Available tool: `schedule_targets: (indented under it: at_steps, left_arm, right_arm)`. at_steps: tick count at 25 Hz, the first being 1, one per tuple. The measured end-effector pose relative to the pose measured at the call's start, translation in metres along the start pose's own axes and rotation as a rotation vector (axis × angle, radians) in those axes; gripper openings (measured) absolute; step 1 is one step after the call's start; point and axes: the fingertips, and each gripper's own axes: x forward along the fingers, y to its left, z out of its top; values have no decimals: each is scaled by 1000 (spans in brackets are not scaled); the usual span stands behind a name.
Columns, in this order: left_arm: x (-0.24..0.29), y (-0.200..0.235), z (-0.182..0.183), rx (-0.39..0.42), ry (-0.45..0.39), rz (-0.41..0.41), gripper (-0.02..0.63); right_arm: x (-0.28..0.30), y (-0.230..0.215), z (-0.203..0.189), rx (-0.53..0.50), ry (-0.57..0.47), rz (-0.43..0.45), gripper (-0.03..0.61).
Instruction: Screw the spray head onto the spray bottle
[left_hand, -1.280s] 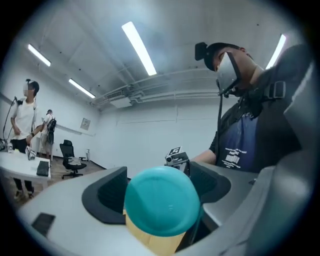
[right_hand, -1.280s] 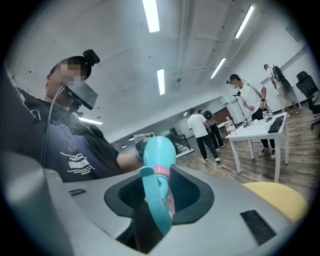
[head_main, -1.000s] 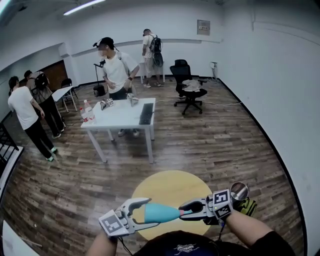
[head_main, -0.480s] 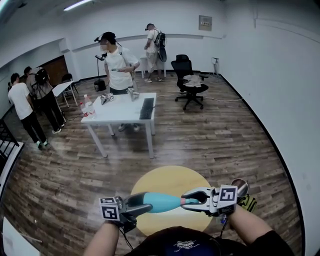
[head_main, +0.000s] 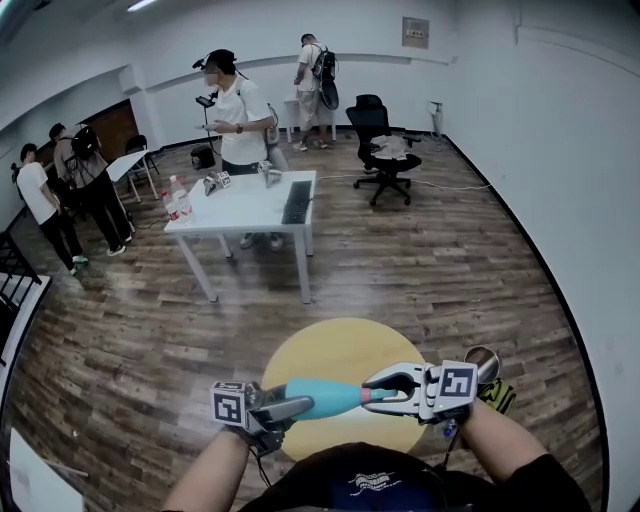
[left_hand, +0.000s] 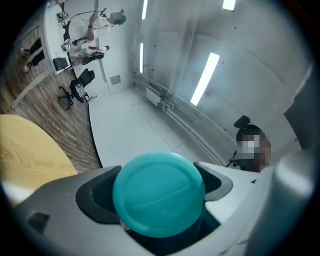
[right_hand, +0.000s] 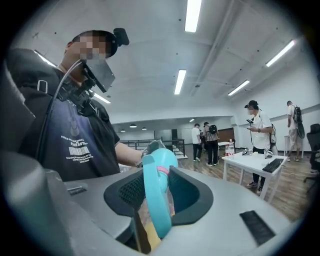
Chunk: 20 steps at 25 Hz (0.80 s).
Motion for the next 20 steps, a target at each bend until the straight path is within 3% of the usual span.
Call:
schedule_targets:
  at_steps: [14, 17, 20]
  left_arm:
    - [10, -16, -17, 255, 127, 46, 462]
    - [7, -11, -16, 198, 95, 52, 463]
    - [0, -1, -4, 93, 10, 59, 462]
  right_arm:
    - [-8, 6, -3, 126, -40, 71, 147]
    - [-7, 6, -2, 141, -43, 57, 149]
    - [-1, -4, -5, 69, -10, -35, 153]
